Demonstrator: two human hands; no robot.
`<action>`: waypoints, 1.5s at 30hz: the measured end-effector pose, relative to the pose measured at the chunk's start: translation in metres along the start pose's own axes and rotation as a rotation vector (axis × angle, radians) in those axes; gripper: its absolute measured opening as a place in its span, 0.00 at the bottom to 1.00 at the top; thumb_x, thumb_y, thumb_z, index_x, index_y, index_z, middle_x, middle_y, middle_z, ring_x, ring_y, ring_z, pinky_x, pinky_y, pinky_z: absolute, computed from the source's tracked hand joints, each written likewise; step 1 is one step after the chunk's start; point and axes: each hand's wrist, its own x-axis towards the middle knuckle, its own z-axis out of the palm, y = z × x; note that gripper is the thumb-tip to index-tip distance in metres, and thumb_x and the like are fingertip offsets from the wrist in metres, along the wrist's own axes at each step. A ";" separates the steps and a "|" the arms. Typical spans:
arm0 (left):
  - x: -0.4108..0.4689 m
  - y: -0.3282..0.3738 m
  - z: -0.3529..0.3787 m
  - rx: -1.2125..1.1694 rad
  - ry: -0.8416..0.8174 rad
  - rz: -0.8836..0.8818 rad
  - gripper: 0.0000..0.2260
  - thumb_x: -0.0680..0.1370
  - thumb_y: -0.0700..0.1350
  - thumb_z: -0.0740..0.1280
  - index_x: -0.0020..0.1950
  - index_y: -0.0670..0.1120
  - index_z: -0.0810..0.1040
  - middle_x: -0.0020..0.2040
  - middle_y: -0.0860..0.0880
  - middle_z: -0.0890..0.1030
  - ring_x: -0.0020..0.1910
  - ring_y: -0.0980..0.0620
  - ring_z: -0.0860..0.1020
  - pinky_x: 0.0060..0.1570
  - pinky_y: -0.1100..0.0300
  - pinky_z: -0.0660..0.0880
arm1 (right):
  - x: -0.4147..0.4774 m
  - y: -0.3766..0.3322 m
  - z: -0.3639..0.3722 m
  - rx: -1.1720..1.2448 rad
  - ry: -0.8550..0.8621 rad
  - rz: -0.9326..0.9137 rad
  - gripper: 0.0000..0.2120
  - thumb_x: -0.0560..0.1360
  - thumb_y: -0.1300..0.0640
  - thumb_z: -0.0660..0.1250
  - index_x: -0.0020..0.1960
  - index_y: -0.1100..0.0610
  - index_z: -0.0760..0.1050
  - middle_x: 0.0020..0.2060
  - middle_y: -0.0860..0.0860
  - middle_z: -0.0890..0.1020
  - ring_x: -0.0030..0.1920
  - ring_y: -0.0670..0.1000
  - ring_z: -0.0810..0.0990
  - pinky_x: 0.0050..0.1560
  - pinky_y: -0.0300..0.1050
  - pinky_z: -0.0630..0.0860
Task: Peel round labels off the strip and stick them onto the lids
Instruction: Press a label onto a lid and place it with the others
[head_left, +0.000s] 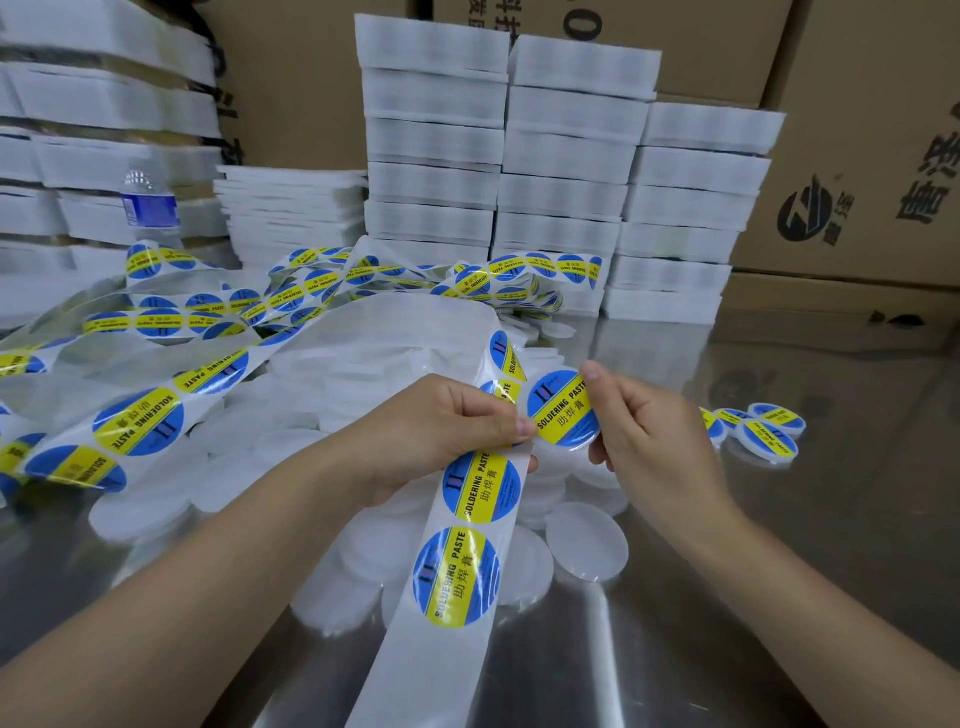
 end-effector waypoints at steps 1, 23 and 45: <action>0.000 0.000 0.000 -0.001 0.000 -0.001 0.09 0.65 0.52 0.71 0.38 0.48 0.86 0.42 0.47 0.86 0.40 0.55 0.84 0.39 0.66 0.78 | 0.000 0.000 0.000 -0.004 0.005 -0.005 0.25 0.77 0.42 0.56 0.33 0.60 0.75 0.21 0.50 0.74 0.25 0.46 0.71 0.32 0.46 0.67; -0.004 0.003 0.005 0.018 0.006 0.005 0.09 0.63 0.51 0.72 0.37 0.48 0.86 0.40 0.47 0.86 0.39 0.54 0.84 0.40 0.66 0.78 | -0.001 -0.005 0.001 -0.113 0.021 -0.034 0.34 0.68 0.33 0.57 0.33 0.67 0.68 0.30 0.64 0.73 0.36 0.64 0.77 0.35 0.55 0.71; -0.003 0.001 0.007 -0.135 0.035 0.120 0.09 0.62 0.52 0.71 0.36 0.50 0.86 0.35 0.47 0.85 0.35 0.55 0.84 0.35 0.67 0.77 | 0.001 -0.008 -0.004 -0.047 -0.133 -0.003 0.40 0.55 0.24 0.59 0.38 0.63 0.76 0.31 0.60 0.77 0.32 0.59 0.71 0.36 0.52 0.72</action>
